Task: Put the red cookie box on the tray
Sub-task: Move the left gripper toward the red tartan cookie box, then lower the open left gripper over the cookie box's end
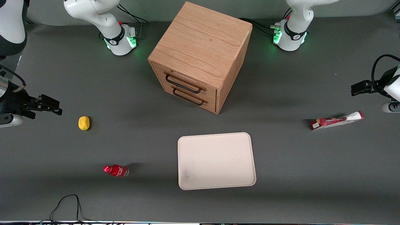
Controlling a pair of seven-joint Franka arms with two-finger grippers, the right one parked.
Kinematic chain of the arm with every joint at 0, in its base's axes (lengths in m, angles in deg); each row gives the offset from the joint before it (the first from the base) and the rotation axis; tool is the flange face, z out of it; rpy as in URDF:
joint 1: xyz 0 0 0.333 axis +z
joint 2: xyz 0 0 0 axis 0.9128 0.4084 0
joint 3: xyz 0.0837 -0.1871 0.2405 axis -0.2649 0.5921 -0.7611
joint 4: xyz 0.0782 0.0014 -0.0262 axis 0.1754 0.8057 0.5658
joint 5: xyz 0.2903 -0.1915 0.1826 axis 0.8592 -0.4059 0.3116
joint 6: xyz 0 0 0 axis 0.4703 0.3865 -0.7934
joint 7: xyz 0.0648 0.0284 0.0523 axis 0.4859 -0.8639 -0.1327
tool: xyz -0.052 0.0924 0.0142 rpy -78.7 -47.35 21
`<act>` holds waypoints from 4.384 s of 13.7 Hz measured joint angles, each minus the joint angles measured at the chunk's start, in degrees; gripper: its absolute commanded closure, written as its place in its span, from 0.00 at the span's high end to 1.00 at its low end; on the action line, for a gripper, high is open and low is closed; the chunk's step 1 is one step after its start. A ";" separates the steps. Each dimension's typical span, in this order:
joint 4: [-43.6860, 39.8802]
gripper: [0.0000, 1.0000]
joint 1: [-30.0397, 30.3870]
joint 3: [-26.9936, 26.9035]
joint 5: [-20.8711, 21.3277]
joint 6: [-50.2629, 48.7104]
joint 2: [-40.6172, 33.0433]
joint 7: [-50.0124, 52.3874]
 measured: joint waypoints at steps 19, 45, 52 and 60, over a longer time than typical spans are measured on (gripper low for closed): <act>-0.07 1.00 -0.13 -0.06 0.11 -1.67 1.08 -8.35; 8.32 1.00 7.90 -1.38 -0.03 16.26 7.23 -84.83; 14.93 1.00 9.49 -1.47 -0.02 24.69 8.87 -85.89; 23.89 0.99 11.34 -1.49 -0.02 37.72 9.85 -94.31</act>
